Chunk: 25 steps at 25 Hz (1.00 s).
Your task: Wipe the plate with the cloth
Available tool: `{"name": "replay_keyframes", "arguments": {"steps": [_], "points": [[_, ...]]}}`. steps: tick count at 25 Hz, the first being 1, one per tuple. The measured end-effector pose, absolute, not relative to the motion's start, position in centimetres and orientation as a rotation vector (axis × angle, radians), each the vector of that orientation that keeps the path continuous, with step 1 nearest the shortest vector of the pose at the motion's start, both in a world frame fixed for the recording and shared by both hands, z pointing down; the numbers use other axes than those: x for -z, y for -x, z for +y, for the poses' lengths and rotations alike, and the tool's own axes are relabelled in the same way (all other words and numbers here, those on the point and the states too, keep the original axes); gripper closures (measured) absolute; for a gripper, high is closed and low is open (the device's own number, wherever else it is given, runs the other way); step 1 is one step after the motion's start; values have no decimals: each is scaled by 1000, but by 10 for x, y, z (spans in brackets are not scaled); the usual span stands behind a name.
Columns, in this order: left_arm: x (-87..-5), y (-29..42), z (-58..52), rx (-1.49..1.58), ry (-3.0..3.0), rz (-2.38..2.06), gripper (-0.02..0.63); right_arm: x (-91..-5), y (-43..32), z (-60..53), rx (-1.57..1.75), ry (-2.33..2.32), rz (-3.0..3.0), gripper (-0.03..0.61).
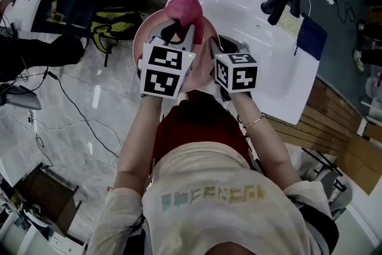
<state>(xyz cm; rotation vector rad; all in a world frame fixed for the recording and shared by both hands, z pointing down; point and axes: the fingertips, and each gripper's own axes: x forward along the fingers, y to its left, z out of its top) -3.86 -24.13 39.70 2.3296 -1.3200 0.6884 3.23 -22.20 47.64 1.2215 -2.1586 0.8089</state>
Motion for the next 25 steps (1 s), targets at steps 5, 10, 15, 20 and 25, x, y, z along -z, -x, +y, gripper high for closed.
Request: {"name": "replay_keyframes", "arguments": {"steps": [5, 10, 15, 20, 25], "points": [[-414, 14, -241, -769, -2361, -1236, 546, -476, -33, -222, -798, -1234, -2156, 503], [-436, 3, -240, -838, -2335, -1185, 546, -478, -34, -224, -791, -1232, -2161, 503], [-454, 10, -244, -928, -2274, -1202, 546, -480, -35, -225, -789, -1226, -2161, 502], [-460, 22, -245, -972, -2227, -1224, 546, -480, -35, -226, -777, -1221, -2159, 502], [-460, 42, -246, -1027, -2199, -1286, 546, -480, -34, -226, -759, -1211, -2160, 502]]}}
